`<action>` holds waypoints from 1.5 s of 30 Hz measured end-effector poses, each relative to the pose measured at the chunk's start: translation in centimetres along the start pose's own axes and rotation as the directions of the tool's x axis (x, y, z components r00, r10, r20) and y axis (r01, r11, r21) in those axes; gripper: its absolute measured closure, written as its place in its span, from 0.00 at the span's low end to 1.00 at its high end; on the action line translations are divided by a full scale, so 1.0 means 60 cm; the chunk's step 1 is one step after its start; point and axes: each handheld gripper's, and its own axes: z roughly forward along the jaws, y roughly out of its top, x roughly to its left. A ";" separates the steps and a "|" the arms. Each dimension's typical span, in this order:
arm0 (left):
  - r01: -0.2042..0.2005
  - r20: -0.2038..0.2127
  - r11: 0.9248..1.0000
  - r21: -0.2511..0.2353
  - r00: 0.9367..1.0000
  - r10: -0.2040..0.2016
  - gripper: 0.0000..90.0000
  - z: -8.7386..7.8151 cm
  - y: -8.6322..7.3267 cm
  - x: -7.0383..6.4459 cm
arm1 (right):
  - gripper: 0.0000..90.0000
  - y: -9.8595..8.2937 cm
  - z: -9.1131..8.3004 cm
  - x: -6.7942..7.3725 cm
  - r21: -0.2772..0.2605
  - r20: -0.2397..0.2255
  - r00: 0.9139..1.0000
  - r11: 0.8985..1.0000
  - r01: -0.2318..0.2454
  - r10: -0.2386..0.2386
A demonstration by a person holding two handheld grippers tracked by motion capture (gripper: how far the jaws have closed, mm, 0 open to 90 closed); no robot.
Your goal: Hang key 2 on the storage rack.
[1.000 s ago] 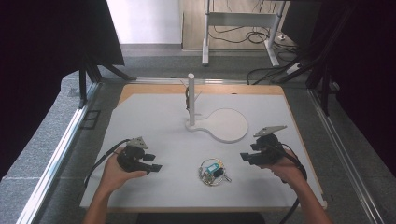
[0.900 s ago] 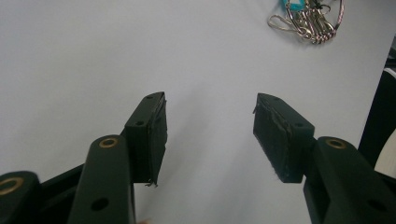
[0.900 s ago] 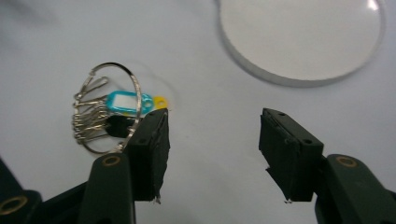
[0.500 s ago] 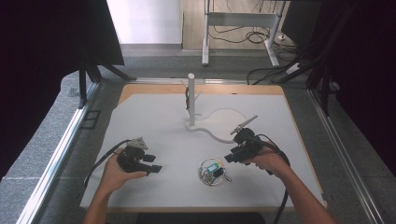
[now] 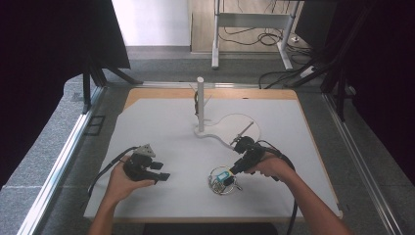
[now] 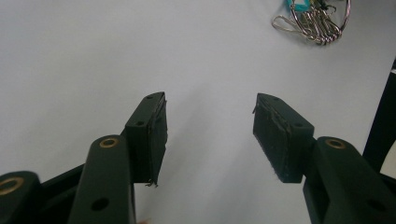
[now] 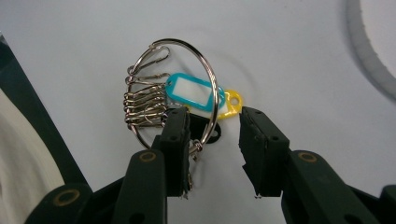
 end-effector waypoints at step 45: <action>-0.003 -0.002 1.000 0.018 1.000 0.003 0.50 0.001 -0.001 -0.002 | 0.97 0.036 -0.034 -0.011 0.105 -0.090 0.996 0.994 0.007 0.002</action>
